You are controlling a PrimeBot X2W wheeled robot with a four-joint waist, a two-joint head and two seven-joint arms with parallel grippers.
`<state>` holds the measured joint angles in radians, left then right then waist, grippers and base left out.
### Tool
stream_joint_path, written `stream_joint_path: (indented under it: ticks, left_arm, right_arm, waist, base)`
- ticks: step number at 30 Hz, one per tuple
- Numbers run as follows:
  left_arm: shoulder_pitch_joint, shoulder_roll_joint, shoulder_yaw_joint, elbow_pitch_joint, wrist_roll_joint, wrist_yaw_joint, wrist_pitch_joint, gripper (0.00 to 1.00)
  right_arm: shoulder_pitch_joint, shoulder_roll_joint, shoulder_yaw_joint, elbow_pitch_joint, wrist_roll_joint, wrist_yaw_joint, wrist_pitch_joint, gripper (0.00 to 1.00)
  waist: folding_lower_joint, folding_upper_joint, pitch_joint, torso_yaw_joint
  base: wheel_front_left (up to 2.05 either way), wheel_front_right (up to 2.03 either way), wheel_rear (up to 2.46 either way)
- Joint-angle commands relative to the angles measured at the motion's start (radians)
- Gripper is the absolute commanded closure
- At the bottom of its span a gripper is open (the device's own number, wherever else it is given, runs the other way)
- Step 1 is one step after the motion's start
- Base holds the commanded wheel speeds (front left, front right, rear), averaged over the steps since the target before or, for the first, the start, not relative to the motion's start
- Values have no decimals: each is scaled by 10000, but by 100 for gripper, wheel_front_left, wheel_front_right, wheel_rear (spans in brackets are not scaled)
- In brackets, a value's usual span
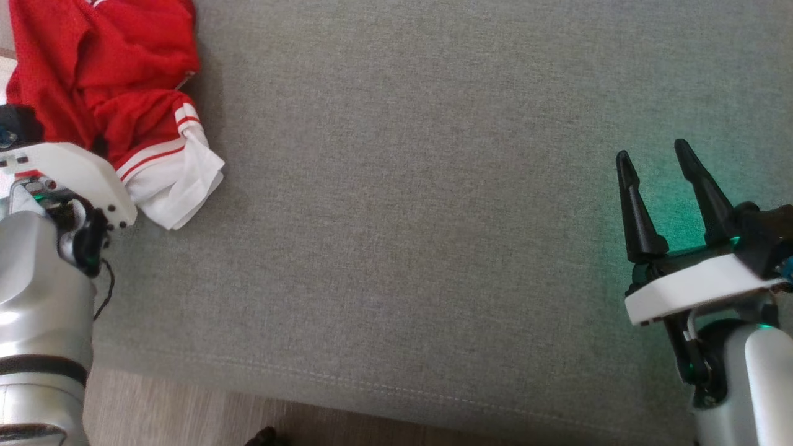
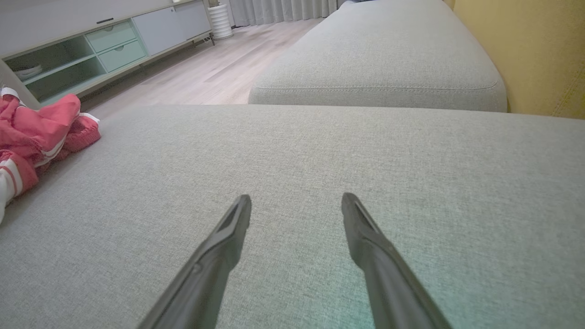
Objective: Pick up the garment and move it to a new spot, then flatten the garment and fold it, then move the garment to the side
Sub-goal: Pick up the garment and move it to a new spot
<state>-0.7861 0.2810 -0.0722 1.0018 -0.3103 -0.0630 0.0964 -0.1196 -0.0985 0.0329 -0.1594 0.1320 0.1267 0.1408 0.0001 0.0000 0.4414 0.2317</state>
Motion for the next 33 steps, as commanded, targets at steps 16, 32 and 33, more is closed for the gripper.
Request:
stream_joint_path:
  ticks: [16, 32, 33]
  left_arm:
    - [560, 531, 112, -2871, 324, 485, -3350, 100]
    - [4157, -788, -1897, -9900, 732, 955, -1745, 100]
    - [4224, -913, -2117, -10015, 737, 904, -1653, 100]
  right_arm:
    - [354, 273, -15, -97, 219, 40, -337, 0]
    - [1266, 476, -125, -432, 629, 40, -371, 0]
    - [1261, 477, -98, -471, 671, 40, -362, 0]
  waist:
    - [-1, 0, -1976, 399]
    - [-1, 0, -3522, -1255]
    - [-1, 0, -3488, -1489]
  base:
    - [0, 0, 0]
    - [0, 0, 0]
    - [0, 0, 0]
